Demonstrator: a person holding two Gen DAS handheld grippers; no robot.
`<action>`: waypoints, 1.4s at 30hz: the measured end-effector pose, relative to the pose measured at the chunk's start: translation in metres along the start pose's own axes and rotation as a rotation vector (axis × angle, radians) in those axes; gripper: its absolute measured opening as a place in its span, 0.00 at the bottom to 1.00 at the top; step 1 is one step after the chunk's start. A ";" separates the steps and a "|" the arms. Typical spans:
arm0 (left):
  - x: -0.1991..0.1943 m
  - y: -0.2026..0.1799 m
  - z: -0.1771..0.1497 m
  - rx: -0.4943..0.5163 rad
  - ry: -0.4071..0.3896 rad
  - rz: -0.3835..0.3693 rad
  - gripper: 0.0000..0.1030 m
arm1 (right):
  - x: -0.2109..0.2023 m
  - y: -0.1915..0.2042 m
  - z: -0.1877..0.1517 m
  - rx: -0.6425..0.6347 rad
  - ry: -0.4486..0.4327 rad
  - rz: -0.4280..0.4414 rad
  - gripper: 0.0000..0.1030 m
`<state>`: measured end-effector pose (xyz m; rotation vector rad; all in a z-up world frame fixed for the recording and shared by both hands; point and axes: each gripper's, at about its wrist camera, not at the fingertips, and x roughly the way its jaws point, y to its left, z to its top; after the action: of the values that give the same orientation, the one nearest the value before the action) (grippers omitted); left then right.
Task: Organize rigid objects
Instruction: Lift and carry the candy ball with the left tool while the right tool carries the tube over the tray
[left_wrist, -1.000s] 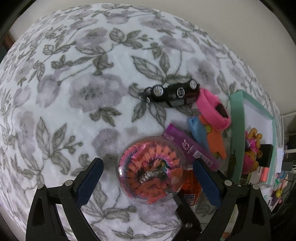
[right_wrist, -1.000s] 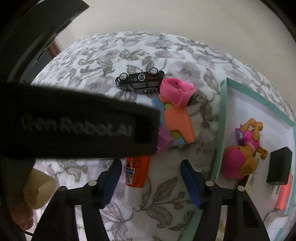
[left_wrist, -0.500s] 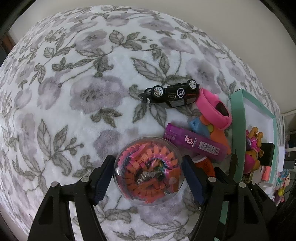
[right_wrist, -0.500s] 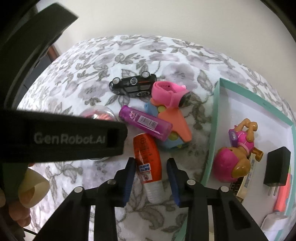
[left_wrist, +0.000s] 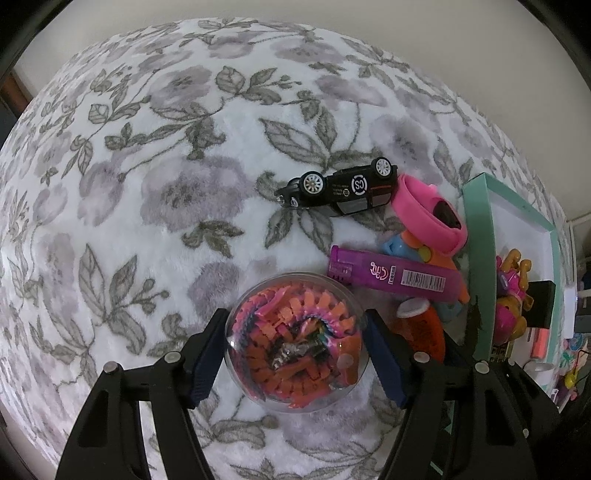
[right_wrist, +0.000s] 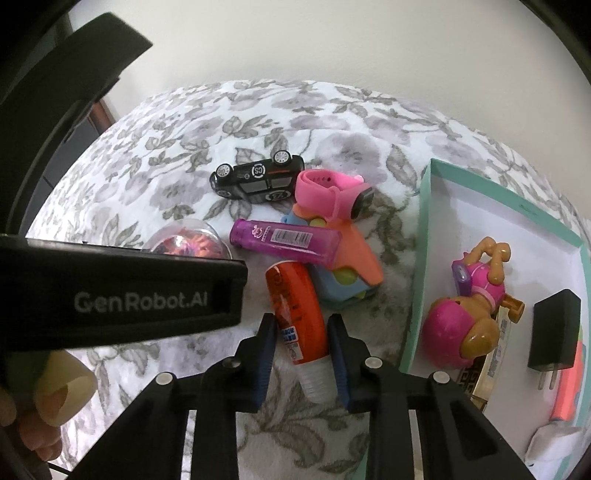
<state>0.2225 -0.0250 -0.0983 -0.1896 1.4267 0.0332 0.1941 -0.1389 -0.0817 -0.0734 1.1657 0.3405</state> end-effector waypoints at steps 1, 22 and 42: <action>-0.003 0.002 0.000 -0.003 -0.002 -0.002 0.71 | -0.001 -0.001 0.000 0.002 0.000 0.003 0.27; -0.122 0.004 -0.001 0.005 -0.277 -0.120 0.71 | -0.092 -0.038 0.029 0.101 -0.179 0.020 0.26; -0.140 -0.132 -0.024 0.261 -0.353 -0.212 0.71 | -0.188 -0.156 0.007 0.365 -0.312 -0.168 0.26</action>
<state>0.1962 -0.1456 0.0507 -0.1114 1.0408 -0.2797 0.1816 -0.3277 0.0739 0.1946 0.8890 -0.0138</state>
